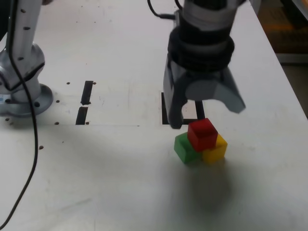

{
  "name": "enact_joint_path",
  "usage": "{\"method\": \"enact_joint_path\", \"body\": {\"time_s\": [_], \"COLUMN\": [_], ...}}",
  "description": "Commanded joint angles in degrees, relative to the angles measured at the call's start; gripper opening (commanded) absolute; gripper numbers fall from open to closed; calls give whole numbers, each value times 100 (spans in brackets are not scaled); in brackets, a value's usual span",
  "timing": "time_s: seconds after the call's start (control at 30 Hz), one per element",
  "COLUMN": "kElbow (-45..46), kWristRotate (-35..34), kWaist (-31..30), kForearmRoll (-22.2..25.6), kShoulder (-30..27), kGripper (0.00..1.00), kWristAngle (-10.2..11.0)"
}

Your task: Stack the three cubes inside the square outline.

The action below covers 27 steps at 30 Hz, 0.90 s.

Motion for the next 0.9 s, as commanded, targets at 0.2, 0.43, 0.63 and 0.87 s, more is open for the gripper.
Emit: {"method": "enact_joint_path", "body": {"time_s": [0.2,0.43,0.63,0.87], "kElbow": [-119,235,246,18], "kWristRotate": [7,92,113,122], "kWaist": [75,259,327,328], "kForearmRoll": [-50,-245,-313,-315], "kShoulder": [406,580,736,900], "kGripper": [96,92,84,69], "kWristAngle": [-128,-168,-197,-223]}}
